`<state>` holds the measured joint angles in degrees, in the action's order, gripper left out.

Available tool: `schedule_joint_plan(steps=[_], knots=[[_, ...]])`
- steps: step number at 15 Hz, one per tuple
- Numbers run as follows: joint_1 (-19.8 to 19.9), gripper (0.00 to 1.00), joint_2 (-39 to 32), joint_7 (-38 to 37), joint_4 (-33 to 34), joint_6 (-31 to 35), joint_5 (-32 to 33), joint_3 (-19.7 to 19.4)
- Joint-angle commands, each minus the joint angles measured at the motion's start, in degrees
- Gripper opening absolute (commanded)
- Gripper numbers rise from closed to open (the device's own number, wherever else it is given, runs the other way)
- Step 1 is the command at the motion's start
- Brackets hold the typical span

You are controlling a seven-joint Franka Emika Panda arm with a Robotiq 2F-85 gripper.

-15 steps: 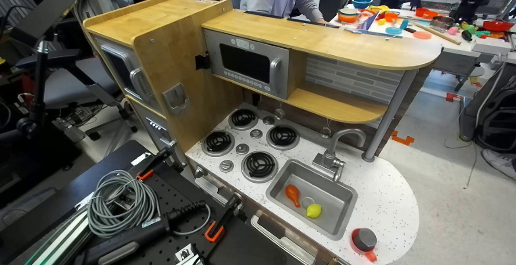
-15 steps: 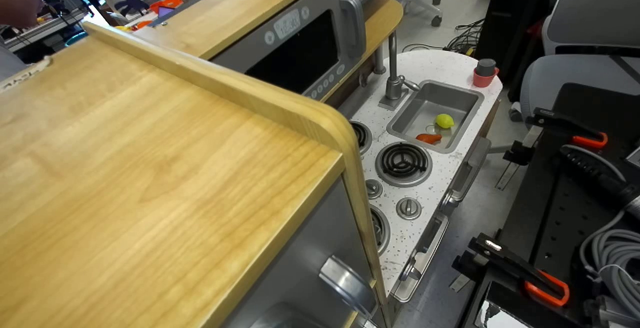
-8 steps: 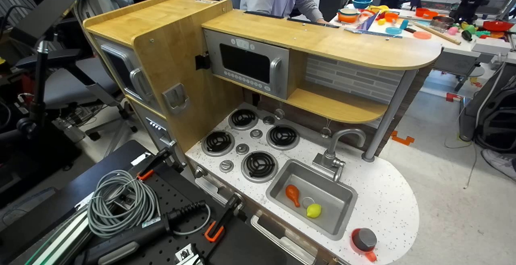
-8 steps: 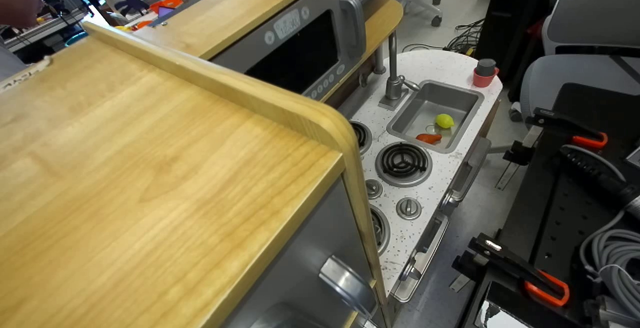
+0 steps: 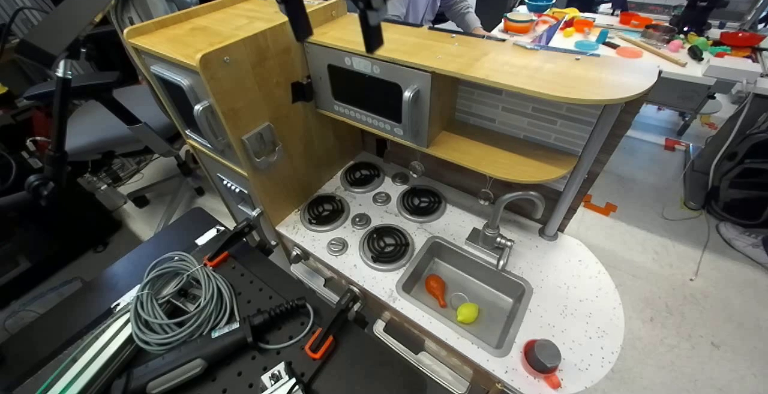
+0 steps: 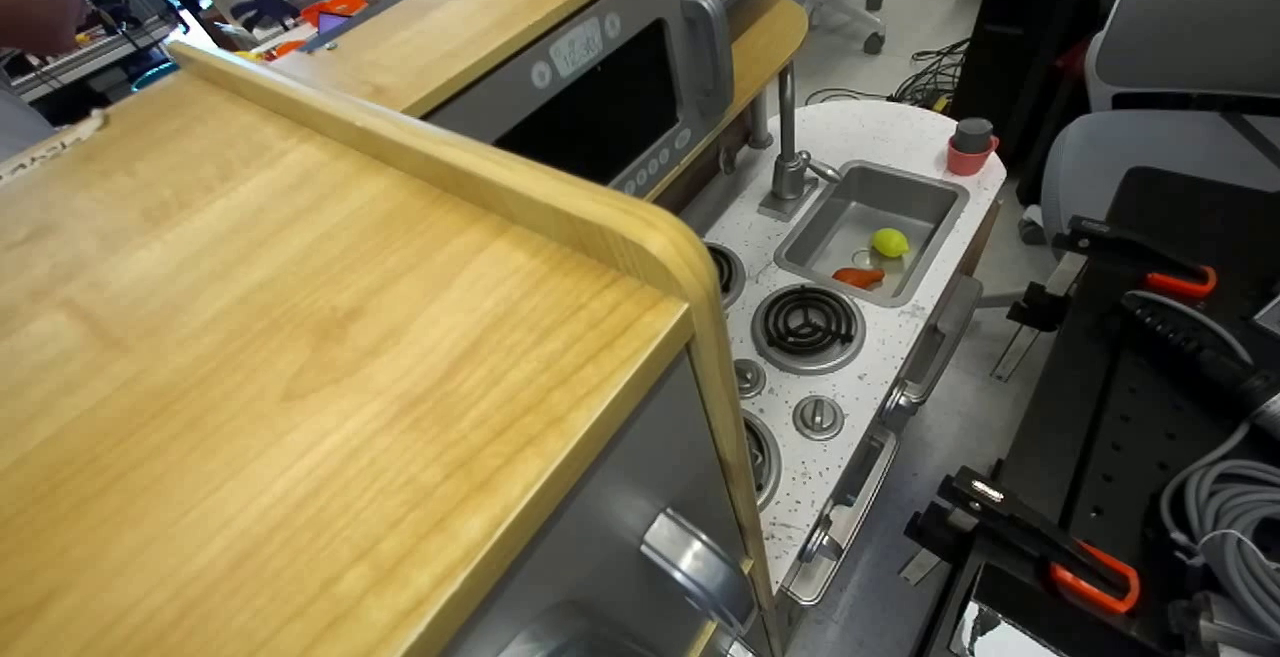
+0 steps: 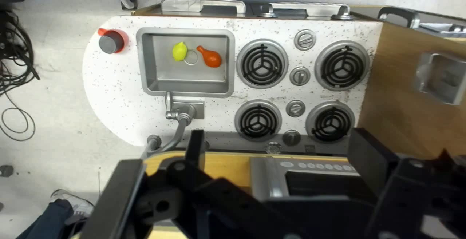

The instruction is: Remove the lemon from the sink and place it on the right side of the counter

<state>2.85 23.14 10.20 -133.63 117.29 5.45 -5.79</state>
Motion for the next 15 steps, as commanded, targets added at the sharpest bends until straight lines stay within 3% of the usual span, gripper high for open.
schedule_joint_plan(steps=[1,5,8,15], knots=[[2.8,1.00,-10.4,4.1,0.0,10.0,1.3,-4.2],[6.0,1.00,-24.5,9.1,2.6,19.7,-0.7,-7.8],[8.8,1.00,-35.9,10.5,5.8,25.3,-2.2,-8.1],[14.3,1.00,-62.2,8.1,19.8,27.4,-2.2,-4.8]])
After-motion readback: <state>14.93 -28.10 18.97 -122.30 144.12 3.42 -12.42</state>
